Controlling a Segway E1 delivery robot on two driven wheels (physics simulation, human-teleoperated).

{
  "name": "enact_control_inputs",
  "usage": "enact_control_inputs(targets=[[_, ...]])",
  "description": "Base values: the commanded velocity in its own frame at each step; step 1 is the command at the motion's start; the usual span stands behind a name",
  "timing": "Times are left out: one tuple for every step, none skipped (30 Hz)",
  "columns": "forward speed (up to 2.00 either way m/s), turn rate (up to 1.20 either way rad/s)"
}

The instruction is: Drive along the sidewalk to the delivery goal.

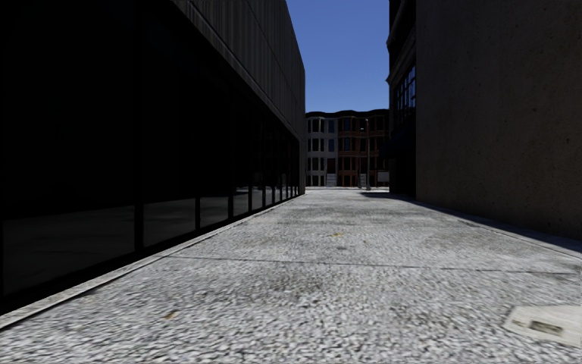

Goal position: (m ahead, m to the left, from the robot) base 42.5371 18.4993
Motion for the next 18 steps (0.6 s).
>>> enact_control_inputs(targets=[[2.00, 0.00], [2.00, 0.00], [2.00, 0.00], [2.00, 0.00], [2.00, 0.00], [2.00, 0.00], [2.00, 0.00], [2.00, 0.00], [2.00, 0.00], [2.00, 0.00], [2.00, 0.00], [2.00, 0.00], [2.00, 0.00], [2.00, 0.00], [2.00, 0.00], [2.00, 0.00], [2.00, 0.00], [2.00, 0.00]])
